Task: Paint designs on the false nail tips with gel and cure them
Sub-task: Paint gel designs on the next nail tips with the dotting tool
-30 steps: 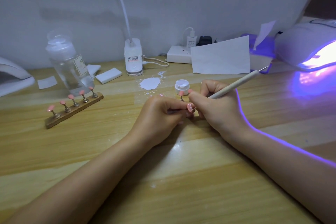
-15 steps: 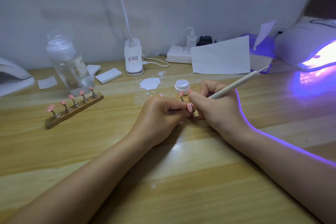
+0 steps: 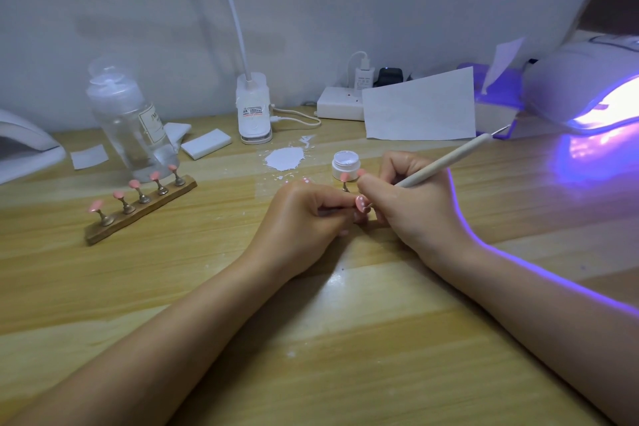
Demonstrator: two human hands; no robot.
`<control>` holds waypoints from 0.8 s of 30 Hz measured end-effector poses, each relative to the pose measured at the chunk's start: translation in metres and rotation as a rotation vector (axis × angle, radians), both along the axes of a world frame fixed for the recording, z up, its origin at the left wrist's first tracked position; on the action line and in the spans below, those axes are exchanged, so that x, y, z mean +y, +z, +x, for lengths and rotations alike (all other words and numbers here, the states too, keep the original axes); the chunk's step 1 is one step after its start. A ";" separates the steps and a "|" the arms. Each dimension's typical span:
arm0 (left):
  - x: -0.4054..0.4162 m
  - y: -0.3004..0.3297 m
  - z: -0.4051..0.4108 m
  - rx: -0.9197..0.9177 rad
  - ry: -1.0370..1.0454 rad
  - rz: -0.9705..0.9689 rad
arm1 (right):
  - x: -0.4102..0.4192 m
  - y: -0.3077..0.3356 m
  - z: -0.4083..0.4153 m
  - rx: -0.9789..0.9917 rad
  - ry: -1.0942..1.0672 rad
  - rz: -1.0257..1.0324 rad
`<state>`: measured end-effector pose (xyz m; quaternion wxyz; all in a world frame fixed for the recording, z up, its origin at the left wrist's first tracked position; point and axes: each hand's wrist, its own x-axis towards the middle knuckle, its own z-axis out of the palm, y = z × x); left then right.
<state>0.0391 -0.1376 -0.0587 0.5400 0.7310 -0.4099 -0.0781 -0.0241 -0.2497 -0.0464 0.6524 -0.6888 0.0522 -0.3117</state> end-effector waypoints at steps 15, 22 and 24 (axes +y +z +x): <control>0.000 0.000 0.000 0.005 -0.006 -0.003 | 0.000 0.001 0.000 -0.006 0.002 -0.006; 0.000 0.000 0.000 0.022 -0.002 -0.004 | 0.000 0.000 0.000 -0.012 0.012 0.011; 0.000 0.000 0.000 0.023 -0.002 -0.006 | 0.000 0.000 0.000 -0.007 0.006 -0.001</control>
